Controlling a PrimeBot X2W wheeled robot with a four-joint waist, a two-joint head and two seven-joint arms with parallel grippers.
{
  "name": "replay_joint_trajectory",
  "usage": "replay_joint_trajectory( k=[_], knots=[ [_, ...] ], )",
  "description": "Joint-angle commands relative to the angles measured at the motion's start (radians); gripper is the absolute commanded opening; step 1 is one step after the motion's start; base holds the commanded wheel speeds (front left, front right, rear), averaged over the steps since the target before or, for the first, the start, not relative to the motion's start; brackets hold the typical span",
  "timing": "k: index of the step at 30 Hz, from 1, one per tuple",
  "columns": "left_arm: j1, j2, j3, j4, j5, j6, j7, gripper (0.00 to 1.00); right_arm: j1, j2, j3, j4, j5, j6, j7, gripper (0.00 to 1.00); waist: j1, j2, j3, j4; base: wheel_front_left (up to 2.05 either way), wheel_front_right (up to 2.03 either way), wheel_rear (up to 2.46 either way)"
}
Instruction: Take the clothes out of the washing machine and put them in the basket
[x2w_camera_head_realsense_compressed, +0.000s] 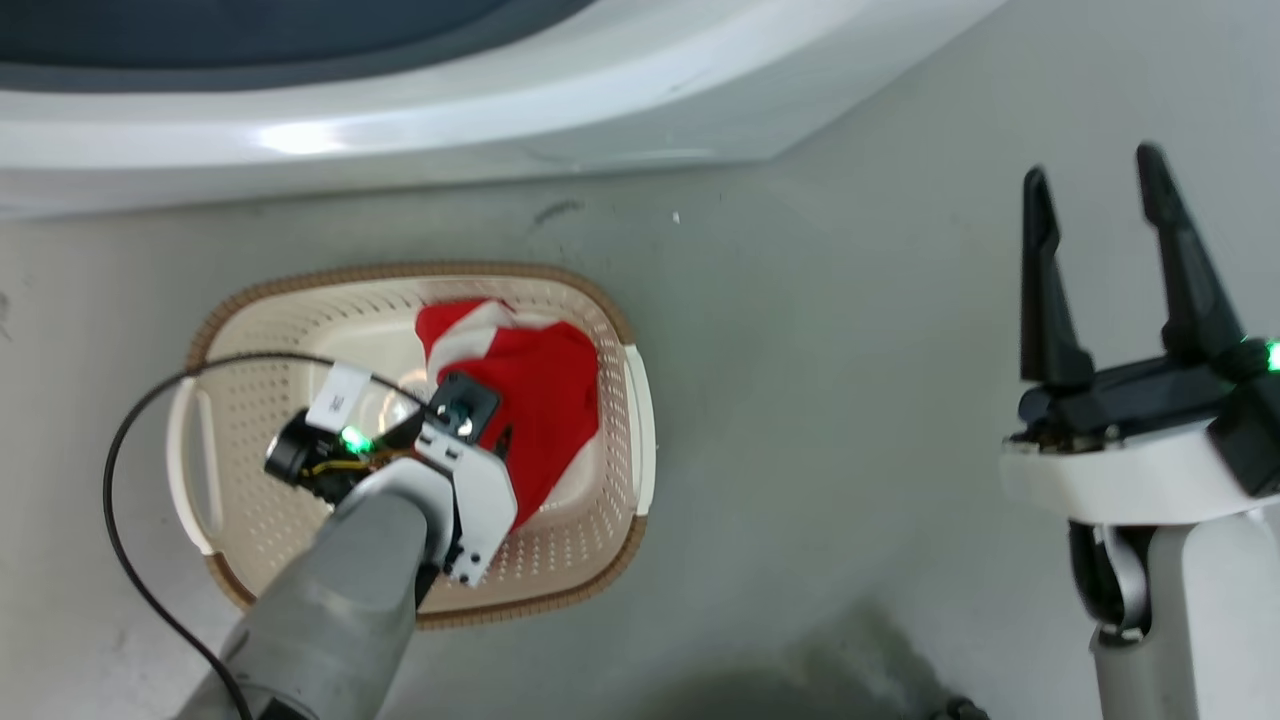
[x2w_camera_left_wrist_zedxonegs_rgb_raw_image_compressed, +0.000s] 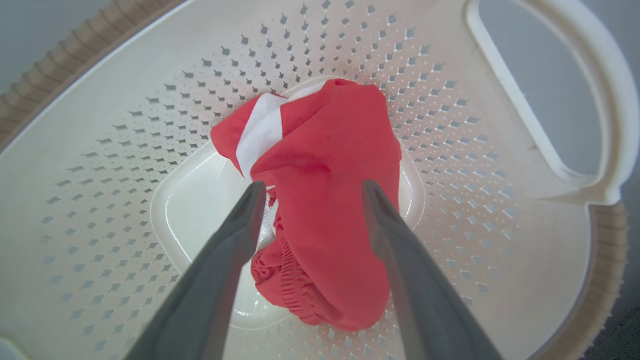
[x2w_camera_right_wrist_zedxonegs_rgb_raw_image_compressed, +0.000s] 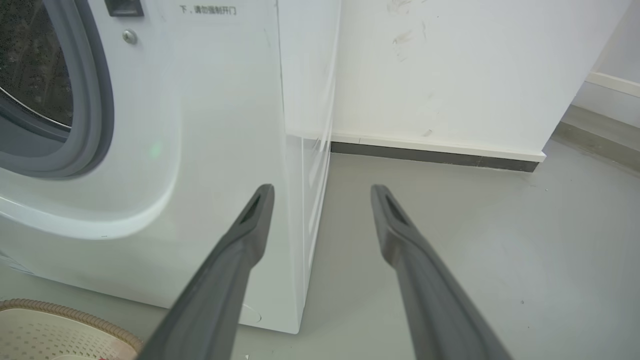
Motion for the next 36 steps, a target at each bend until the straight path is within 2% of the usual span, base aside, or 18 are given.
replay_joint_trajectory(
  k=[1,8,17,26,33,36],
  knots=[
    [0.019,-0.004,0.004,0.001,-0.001,0.003,-0.012,1.0,0.02,0.002,0.003,0.005,-0.001,-0.001,-0.002,1.0,-0.0001,0.0,-0.059,0.008,0.0,0.0,0.0],
    [0.105,-0.029,0.058,-0.061,-0.058,0.026,-0.074,1.0,0.095,0.002,0.009,0.033,-0.016,-0.001,-0.002,1.0,-0.0001,0.0,-0.206,0.037,0.0,0.0,0.0],
    [0.297,0.02,0.181,-0.365,-0.039,0.113,-0.074,1.0,0.186,0.002,0.013,0.06,-0.028,-0.001,-0.002,1.0,-0.0001,0.0,-0.378,0.065,0.0,0.0,0.0],
    [0.507,0.054,0.361,-0.664,0.037,0.186,-0.074,1.0,0.26,0.001,0.015,0.074,-0.022,-0.001,-0.002,1.0,-0.0001,0.0,-0.507,0.083,0.0,0.0,0.0],
    [0.652,0.035,0.518,-0.918,0.116,0.22,-0.074,1.0,0.299,0.002,0.012,0.078,-0.013,-0.001,-0.002,1.0,-0.0001,0.0,-0.565,0.094,0.0,0.0,0.0],
    [0.7,0.008,0.588,-1.008,0.136,0.22,-0.074,1.0,0.311,0.002,0.011,0.078,-0.012,-0.001,-0.002,1.0,-0.0001,0.0,-0.579,0.099,0.0,0.0,0.0]
  ],
)
